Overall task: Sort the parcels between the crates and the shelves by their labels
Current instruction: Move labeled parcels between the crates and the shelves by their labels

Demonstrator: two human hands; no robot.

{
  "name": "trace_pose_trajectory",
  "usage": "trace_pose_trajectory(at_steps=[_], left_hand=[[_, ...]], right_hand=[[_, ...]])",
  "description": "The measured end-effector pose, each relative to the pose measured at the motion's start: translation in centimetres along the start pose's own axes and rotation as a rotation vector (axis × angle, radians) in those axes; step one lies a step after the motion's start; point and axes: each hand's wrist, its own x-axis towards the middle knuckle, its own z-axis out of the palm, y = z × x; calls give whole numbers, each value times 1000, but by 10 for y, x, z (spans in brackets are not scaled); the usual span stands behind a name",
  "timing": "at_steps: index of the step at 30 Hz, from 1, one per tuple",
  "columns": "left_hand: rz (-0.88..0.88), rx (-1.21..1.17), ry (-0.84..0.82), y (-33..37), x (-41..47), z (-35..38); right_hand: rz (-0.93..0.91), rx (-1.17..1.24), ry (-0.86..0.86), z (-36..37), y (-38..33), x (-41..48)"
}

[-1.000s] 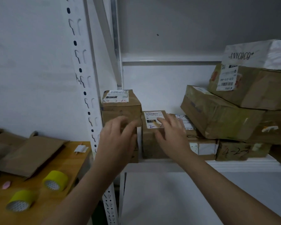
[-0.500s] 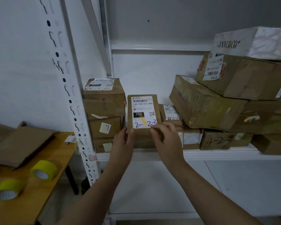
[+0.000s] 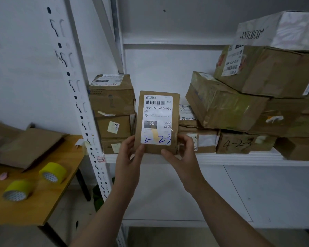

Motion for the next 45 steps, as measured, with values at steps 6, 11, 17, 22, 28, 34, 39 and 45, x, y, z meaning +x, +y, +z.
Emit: trace_pose_trajectory(at_steps=[6,11,17,22,28,34,39,45], left_hand=[[51,28,-20,2,2,-1],[146,274,-69,1,15,-5],[232,606,-131,3,40,-16],[296,708,-122,-2,43,-26],[418,778,-150,6,41,-29],[486,752,-232,27,43,-24],[520,778,-317,38,48,-14],[580,694,-346,74,49,33]], right_hand=[[-7,5,21,3,-2,1],[-37,23,35,6,-7,8],[-45,-259,133,20,-16,29],[-159,-605,14,28,-10,43],[-259,-982,28,28,-5,51],[-325,-1075,96,29,-13,40],[-442,-945,235,14,-39,21],[-591,-967,371,-35,-93,18]])
